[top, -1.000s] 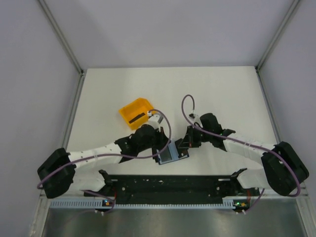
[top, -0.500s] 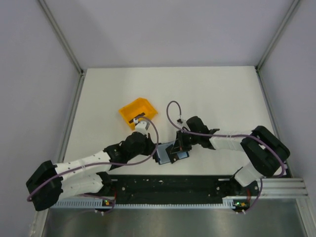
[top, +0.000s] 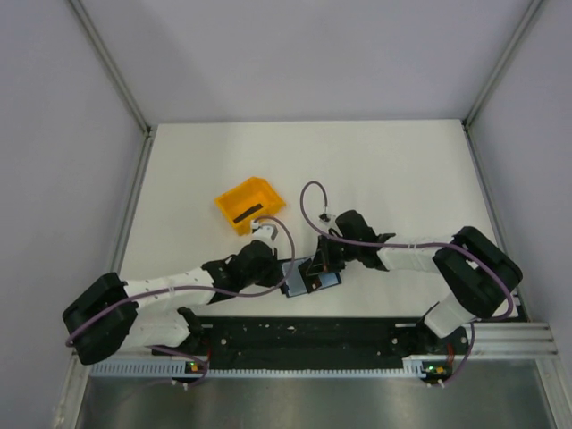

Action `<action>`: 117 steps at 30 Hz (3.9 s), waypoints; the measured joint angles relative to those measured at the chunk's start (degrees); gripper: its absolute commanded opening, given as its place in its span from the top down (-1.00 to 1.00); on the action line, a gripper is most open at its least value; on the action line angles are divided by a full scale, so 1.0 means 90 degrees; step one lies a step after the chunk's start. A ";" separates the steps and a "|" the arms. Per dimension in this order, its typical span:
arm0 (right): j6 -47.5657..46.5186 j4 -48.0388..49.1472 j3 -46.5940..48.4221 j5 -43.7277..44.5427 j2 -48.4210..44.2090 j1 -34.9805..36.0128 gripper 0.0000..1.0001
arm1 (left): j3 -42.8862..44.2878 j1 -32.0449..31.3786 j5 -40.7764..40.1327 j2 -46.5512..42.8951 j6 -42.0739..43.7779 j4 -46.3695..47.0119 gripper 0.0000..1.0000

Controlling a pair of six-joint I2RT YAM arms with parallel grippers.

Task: Put the credit cards into the card holder
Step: Turn over the card slot in the card holder, then insert the credit card into the card holder.

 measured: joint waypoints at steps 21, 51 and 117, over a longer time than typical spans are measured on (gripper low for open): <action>0.0024 -0.0058 0.0000 0.0051 -0.0301 0.0000 1.00 | -0.0151 0.0000 0.0634 0.0505 -0.0223 0.1127 1.00; -0.0168 -0.0056 0.0056 -0.0435 0.0007 -0.0588 1.00 | -0.0318 0.0000 0.0658 0.0508 -0.0308 0.1467 1.00; 0.0194 0.0741 -0.0308 -0.0619 0.0299 -0.0814 1.00 | -0.0372 0.0000 0.0653 0.0503 -0.0306 0.1564 1.00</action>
